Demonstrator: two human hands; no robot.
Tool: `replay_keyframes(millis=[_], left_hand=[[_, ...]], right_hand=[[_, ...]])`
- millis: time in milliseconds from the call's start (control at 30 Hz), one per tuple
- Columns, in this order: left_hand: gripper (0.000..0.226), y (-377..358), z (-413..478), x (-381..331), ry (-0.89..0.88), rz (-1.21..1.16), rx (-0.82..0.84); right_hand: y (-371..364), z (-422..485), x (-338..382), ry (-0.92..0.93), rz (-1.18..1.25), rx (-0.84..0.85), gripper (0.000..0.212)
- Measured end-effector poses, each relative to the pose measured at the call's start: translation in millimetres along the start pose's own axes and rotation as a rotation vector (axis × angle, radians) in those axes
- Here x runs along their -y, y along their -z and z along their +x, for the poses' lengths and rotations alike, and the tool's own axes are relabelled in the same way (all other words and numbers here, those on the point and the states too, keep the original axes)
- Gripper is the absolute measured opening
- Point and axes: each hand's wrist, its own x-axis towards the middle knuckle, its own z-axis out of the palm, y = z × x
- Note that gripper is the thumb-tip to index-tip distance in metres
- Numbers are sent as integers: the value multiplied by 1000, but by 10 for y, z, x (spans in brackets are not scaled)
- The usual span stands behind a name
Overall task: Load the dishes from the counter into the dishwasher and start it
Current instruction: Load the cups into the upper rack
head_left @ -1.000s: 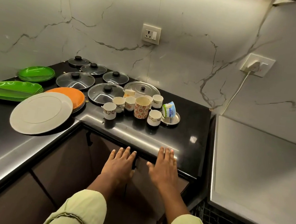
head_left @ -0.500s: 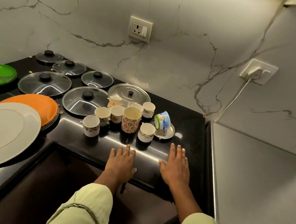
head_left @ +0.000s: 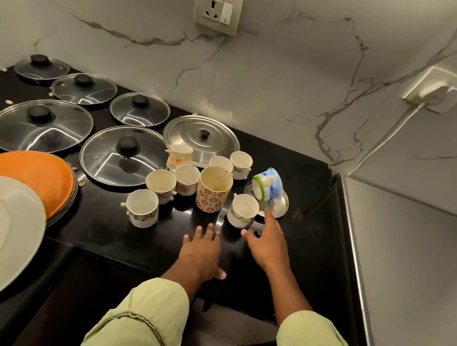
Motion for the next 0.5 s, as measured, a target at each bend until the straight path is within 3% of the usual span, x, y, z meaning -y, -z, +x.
replay_keyframes(millis=[200, 500], left_hand=[[110, -13, 47, 22, 3, -24, 2], [108, -2, 76, 29, -7, -11, 33]], right_hand=[[-313, 182, 113, -54, 290, -88, 82], [-486, 229, 182, -77, 360, -271, 78]])
